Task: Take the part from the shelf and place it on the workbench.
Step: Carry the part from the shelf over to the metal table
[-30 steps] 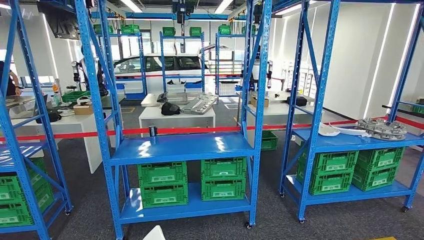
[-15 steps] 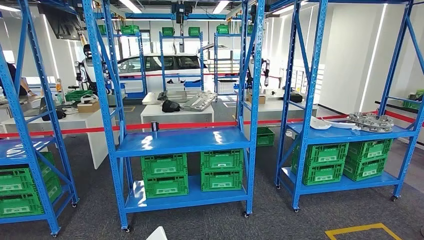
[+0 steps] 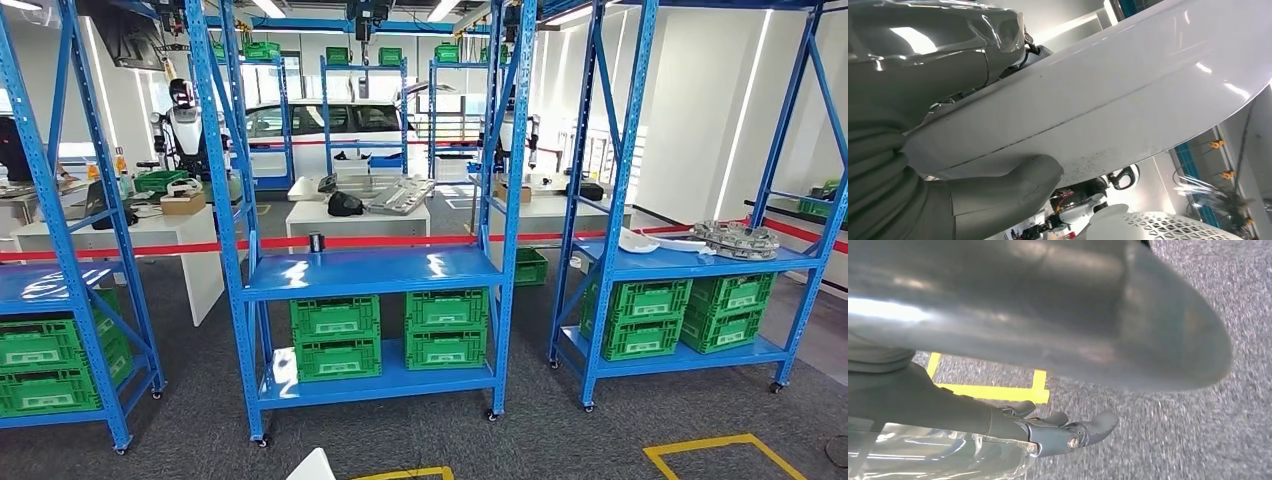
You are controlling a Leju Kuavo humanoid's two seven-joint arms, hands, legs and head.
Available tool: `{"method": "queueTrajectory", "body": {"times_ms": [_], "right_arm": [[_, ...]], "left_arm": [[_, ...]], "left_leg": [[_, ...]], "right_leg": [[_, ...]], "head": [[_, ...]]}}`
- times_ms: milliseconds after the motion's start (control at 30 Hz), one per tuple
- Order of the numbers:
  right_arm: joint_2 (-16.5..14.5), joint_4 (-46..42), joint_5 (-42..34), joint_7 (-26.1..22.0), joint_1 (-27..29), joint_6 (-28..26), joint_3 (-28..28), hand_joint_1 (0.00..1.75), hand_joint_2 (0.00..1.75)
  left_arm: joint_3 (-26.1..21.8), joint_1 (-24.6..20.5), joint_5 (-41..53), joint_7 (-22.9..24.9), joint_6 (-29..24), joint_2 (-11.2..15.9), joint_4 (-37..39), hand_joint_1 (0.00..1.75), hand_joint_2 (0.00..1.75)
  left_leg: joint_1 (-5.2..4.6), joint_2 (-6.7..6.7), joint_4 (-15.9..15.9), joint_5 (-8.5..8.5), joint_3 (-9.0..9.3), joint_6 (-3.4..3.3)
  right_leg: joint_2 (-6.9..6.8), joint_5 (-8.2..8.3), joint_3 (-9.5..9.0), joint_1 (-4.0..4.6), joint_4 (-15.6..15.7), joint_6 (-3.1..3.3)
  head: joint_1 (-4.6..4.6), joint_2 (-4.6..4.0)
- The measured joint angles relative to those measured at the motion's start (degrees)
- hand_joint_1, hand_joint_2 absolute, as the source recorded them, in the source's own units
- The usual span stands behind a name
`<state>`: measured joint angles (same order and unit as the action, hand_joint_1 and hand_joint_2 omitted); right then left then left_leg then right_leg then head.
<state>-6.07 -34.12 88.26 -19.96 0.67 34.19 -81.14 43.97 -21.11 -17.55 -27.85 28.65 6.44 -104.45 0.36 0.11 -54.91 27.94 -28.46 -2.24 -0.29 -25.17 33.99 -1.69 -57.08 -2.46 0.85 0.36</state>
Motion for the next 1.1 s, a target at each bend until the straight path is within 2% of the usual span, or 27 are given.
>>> {"method": "queueTrajectory", "body": {"times_ms": [33,100,133,167,200,267,300,333,367,433,500,533,600,633,667,700,733,800,833,867,933,1000,1033,1100], "right_arm": [[0.0,0.0,0.1,0.0,0.0,-0.1,0.0,0.00,0.00],[0.1,0.1,0.4,0.0,0.1,-0.2,-0.1,0.00,0.00],[0.2,0.1,0.5,0.0,0.1,-0.1,-0.1,0.00,0.00],[0.3,0.1,0.8,-0.1,0.2,0.0,-0.1,0.00,0.00],[0.3,0.1,1.0,-0.1,0.2,0.1,-0.2,0.00,0.00],[0.4,0.1,1.3,-0.1,0.2,0.2,-0.2,0.00,0.00],[0.4,0.1,1.4,-0.1,0.1,0.2,-0.2,0.00,0.00],[0.5,0.1,1.5,-0.1,0.1,0.1,-0.2,0.00,0.00],[0.5,0.1,1.5,0.0,0.0,0.0,-0.3,0.00,0.00],[0.6,0.3,1.5,0.1,0.0,-0.4,-0.4,0.00,0.00],[0.5,0.5,1.6,0.1,-0.1,-0.8,-0.6,0.00,0.00],[0.5,0.6,1.6,0.0,-0.1,-0.9,-0.7,0.00,0.00],[0.5,0.8,1.6,-0.4,-0.1,-1.0,-0.8,0.00,0.00],[0.5,0.9,1.6,-0.6,-0.1,-1.0,-1.0,0.00,0.00],[0.3,0.9,1.6,-0.8,0.0,-0.8,-1.1,0.00,0.00],[0.0,0.8,1.5,-1.0,0.1,-0.3,-1.4,0.00,0.00],[-0.5,0.2,1.4,-1.1,0.1,0.6,-1.8,0.00,0.00],[-2.4,-2.4,1.3,-1.2,0.2,3.1,-2.9,0.00,0.00],[-3.6,-4.1,1.3,-1.2,0.2,4.3,-3.6,0.00,0.00],[-4.6,-5.7,1.3,-1.1,0.2,5.2,-4.1,0.00,0.00],[-6.2,-8.3,1.5,-0.9,0.1,6.1,-4.9,0.00,0.00],[-7.2,-10.1,1.6,-0.9,0.1,6.7,-5.5,0.00,0.00],[-7.4,-10.9,1.7,-0.9,0.0,6.8,-5.7,0.00,0.00],[-7.8,-12.1,1.7,-0.9,0.0,6.9,-6.1,0.00,0.00]], "left_arm": [[0.0,0.0,0.0,0.0,0.0,0.0,0.0,1.75,1.75],[0.0,0.2,-0.1,0.0,0.0,-0.1,0.1,1.75,1.75],[-0.1,0.4,-0.1,-0.1,0.0,-0.1,0.1,1.75,1.75],[-0.1,0.5,-0.1,-0.1,0.0,-0.1,0.1,1.75,1.75],[-0.2,0.6,-0.1,-0.1,0.0,-0.1,0.1,1.75,1.75],[-0.5,0.6,-0.1,-0.1,0.0,-0.1,0.2,1.75,1.75],[-0.7,0.6,-0.1,-0.1,0.0,-0.1,0.2,1.75,1.75],[-0.8,0.6,0.0,-0.1,0.0,-0.1,0.2,1.75,1.75],[-0.9,0.6,0.0,-0.1,0.0,-0.1,0.2,1.75,1.75],[-0.9,0.7,0.2,-0.1,0.0,-0.1,0.4,1.75,1.75],[-0.9,0.6,0.5,-0.1,-0.1,-0.1,0.8,1.75,1.75],[-1.0,0.6,0.7,0.0,-0.3,-0.1,1.0,1.75,1.75],[-0.9,0.6,1.7,0.1,-1.0,-0.1,1.3,1.75,1.75],[-0.9,0.7,2.4,0.2,-1.6,-0.1,1.4,1.75,1.75],[-0.9,0.9,3.0,0.3,-2.1,0.0,1.5,1.75,1.75],[-0.9,1.2,3.4,0.5,-2.4,0.0,1.2,1.75,1.75],[-1.0,1.5,3.4,1.0,-2.4,0.1,0.5,1.75,1.75],[-1.5,2.3,1.9,3.5,-1.7,0.4,-2.6,1.75,1.75],[-1.9,2.6,0.9,5.0,-1.3,0.6,-4.7,1.75,1.75],[-2.2,2.8,0.1,6.3,-0.9,0.7,-6.5,1.75,1.75],[-2.9,3.3,-0.5,7.6,-0.6,0.8,-9.1,1.75,1.75],[-3.2,3.6,-0.6,8.0,-0.3,1.0,-10.7,1.75,1.75],[-3.3,3.6,-0.6,8.0,-0.1,1.0,-11.3,1.75,1.75],[-3.4,3.8,-0.8,8.1,0.0,1.0,-11.9,1.75,1.75]], "left_leg": [[0.01,0.10,0.2,-0.49,-0.34,-0.51],[-0.33,0.17,0.2,-1.20,-1.35,-1.01],[-0.51,0.17,0.1,-1.52,-1.82,-1.08],[-0.64,0.16,0.1,-1.77,-2.20,-1.08],[-0.72,0.15,0.0,-1.96,-2.47,-1.04],[-0.80,0.13,-0.4,-2.10,-2.85,-0.88],[-0.95,0.14,-0.8,-2.03,-3.12,-0.69],[-1.08,0.14,-1.2,-1.99,-3.41,-0.45],[-1.20,0.15,-1.5,-1.98,-3.68,-0.16],[-1.17,0.15,-1.7,-2.14,-4.02,0.43],[-0.90,0.07,-3.1,-1.09,-4.64,1.12],[-0.73,0.03,-5.3,0.40,-5.58,1.49],[-0.33,-0.03,-12.7,4.37,-8.80,2.12],[-0.14,-0.04,-16.4,5.80,-10.38,2.33],[0.03,-0.05,-18.4,6.24,-11.19,2.46],[0.17,-0.04,-18.1,5.56,-10.85,2.51],[0.28,-0.04,-15.5,3.96,-9.38,2.48],[0.27,-0.08,-7.3,0.51,-5.01,2.16],[0.16,-0.11,-4.3,-0.37,-3.52,1.95],[0.02,-0.17,-2.6,-0.65,-2.81,1.75],[-0.22,-0.24,-1.9,-0.64,-2.93,1.31],[-0.05,-0.20,-1.2,-1.22,-2.86,0.52],[0.06,-0.16,-0.9,-1.55,-2.82,0.11],[0.03,-0.10,-0.6,-1.92,-2.98,-0.40]], "right_leg": [[0.03,-1.61,1.37,-0.02,-2.8,0.23],[0.08,-5.74,5.01,-0.03,-11.2,0.68],[0.09,-7.14,6.34,-0.02,-14.7,0.65],[0.09,-7.64,6.62,-0.02,-16.2,0.45],[0.08,-7.23,5.65,-0.03,-15.3,0.13],[0.06,-4.79,0.72,-0.03,-7.5,-0.45],[0.08,-3.76,-1.66,0.06,-3.4,-0.37],[0.10,-3.08,-3.27,0.14,-0.5,-0.12],[0.13,-2.83,-3.94,0.26,0.9,0.26],[0.19,-2.58,-3.78,0.30,1.1,1.01],[0.21,-2.19,-3.70,0.04,1.3,1.64],[0.20,-2.00,-3.66,-0.12,1.3,1.94],[0.20,-1.82,-3.35,-0.08,1.3,2.24],[0.19,-1.76,-3.19,-0.04,1.2,2.32],[0.20,-1.73,-3.07,-0.02,1.2,2.36],[0.21,-1.70,-3.03,-0.01,1.1,2.39],[0.25,-1.70,-3.05,-0.01,1.1,2.39],[0.37,-1.68,-3.08,0.13,1.0,2.29],[0.41,-1.63,-2.96,0.25,1.0,2.11],[0.41,-1.55,-2.80,0.35,0.9,1.87],[0.33,-1.30,-2.53,0.41,1.1,1.18],[0.28,-1.79,-1.96,0.33,0.4,0.77],[0.28,-2.90,-1.00,0.33,-1.6,0.83],[0.29,-6.41,2.46,0.32,-9.0,1.31]], "head": [[-0.08,-0.01],[-0.24,0.00],[-0.28,0.00],[-0.32,0.01],[-0.37,0.01],[-0.45,0.01],[-0.50,0.01],[-0.47,0.01],[-0.46,0.01],[-0.36,0.01],[-0.27,0.00],[-0.22,-0.01],[-0.06,0.00],[-0.03,0.01],[-0.01,0.01],[0.02,0.01],[0.04,0.00],[0.09,-0.01],[0.14,-0.01],[0.11,0.01],[0.09,0.02],[0.00,0.01],[-0.09,0.01],[-0.28,0.01]]}}
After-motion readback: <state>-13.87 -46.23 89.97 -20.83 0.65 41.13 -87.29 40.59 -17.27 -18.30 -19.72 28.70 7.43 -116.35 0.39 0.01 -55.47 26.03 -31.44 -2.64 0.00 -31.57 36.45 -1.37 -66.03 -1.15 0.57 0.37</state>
